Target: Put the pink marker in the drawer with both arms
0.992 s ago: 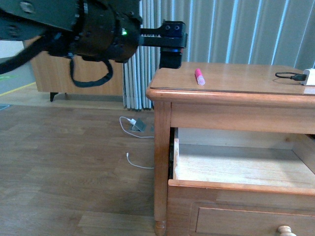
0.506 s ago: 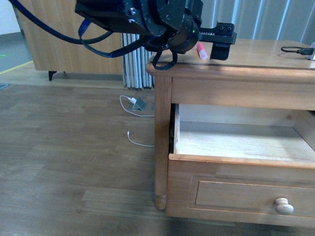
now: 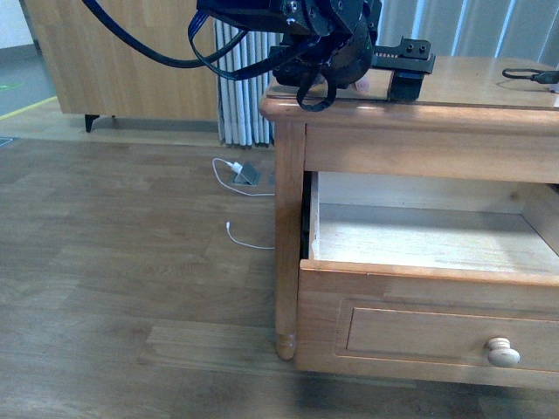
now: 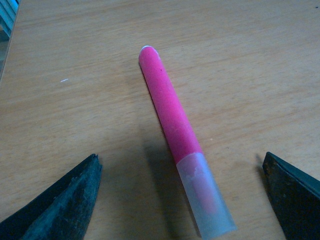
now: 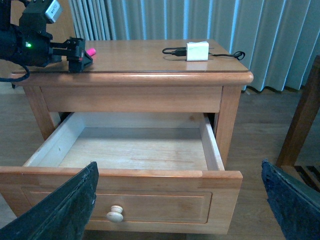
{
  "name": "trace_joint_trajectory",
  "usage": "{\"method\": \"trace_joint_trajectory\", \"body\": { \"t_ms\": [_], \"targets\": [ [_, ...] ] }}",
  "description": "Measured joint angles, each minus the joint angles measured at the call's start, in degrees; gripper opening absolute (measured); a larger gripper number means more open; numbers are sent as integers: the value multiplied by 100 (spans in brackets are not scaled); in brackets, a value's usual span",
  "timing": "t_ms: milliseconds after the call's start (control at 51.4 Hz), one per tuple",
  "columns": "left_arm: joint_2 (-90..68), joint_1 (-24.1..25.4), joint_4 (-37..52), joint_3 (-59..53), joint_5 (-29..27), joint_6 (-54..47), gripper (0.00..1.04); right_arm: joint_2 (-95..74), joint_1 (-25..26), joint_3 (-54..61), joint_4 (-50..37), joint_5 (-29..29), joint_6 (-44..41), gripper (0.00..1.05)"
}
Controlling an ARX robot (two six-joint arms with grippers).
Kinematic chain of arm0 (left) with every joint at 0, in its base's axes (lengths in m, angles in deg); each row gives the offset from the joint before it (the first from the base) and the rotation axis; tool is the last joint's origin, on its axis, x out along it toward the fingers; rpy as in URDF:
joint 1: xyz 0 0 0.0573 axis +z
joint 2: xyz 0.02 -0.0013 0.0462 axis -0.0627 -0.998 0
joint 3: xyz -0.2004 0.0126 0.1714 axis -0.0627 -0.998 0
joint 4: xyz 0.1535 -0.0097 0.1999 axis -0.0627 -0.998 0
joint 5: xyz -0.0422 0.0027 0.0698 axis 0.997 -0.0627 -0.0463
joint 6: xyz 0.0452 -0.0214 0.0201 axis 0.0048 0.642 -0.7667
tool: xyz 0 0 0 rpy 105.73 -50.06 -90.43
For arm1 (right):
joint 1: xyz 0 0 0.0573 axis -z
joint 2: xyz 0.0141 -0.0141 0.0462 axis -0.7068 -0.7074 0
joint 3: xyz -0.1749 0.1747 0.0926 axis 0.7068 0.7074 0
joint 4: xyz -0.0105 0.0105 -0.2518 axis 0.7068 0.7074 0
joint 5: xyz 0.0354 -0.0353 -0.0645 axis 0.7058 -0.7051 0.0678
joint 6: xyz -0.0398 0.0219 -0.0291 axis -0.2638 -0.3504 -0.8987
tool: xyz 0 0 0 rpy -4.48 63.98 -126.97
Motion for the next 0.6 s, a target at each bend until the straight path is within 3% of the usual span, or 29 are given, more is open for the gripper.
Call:
{"method": "trace_joint_trajectory", "body": {
  "t_ms": [292,603],
  "targets": [
    [-269,-7,-916,776,70,-44,96,0,-2,0,0,0,0,96],
    [-350,-46,-1152,997,-13,-190,47,0,0,0,0,0,0,96]
  ]
}}
